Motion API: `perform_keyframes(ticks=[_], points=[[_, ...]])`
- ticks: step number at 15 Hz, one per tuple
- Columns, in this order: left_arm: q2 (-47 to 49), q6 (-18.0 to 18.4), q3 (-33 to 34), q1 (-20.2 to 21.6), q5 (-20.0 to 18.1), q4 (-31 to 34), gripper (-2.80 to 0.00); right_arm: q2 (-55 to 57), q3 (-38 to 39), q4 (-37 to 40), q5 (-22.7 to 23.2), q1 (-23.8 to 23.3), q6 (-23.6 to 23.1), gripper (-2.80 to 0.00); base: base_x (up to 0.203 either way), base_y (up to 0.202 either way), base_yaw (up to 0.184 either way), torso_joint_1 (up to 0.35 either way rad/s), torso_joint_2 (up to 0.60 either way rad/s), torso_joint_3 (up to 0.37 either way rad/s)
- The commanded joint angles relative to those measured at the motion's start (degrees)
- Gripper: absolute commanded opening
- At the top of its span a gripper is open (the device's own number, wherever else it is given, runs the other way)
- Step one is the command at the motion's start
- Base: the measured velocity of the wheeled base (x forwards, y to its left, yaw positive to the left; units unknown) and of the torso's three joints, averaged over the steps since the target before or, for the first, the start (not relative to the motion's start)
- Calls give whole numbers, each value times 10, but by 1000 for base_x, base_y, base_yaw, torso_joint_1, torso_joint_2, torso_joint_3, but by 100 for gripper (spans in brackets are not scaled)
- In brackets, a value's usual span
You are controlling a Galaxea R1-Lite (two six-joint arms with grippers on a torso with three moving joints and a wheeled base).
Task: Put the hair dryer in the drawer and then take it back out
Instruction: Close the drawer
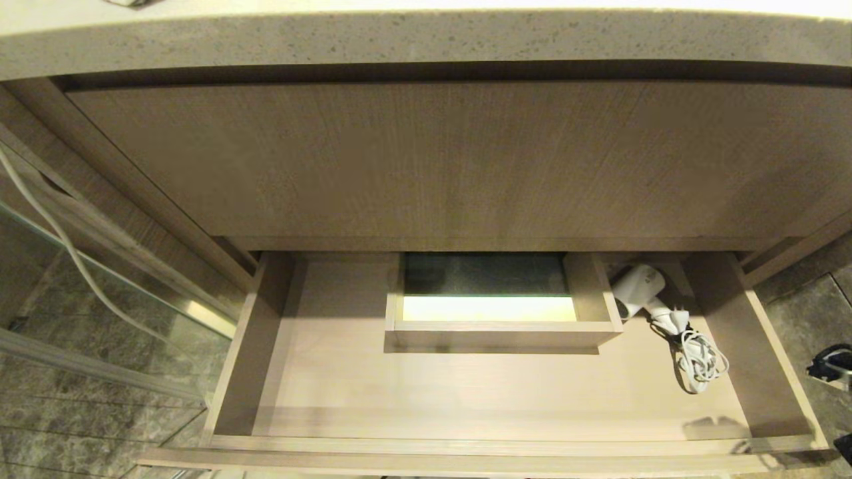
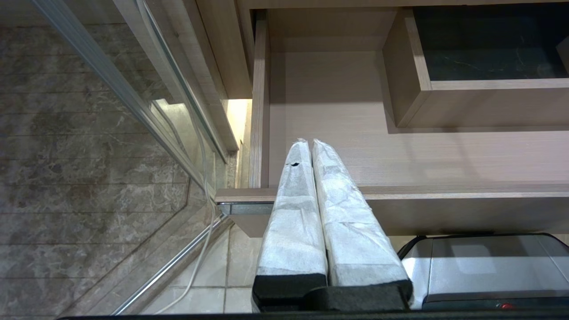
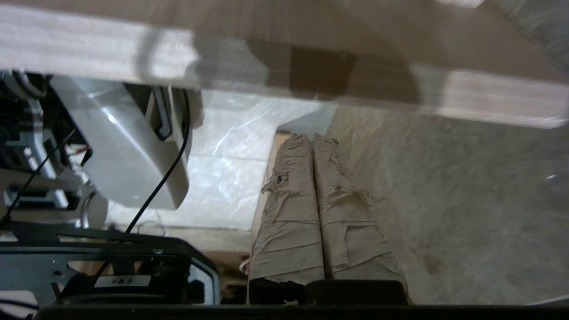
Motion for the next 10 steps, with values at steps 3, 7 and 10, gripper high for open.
perform_keyframes(ticks=[3,7,10], points=[[0,1,0,0,0,0,-280,40,23,-6,-1,-2,-5,-280,0,0,0,0,0,0],[0,1,0,0,0,0,-280,72,26,-44,3,-2,-4,-280,0,0,0,0,0,0],[0,1,0,0,0,0,-280,72,28,-93,11,-2,-3,-280,0,0,0,0,0,0]])
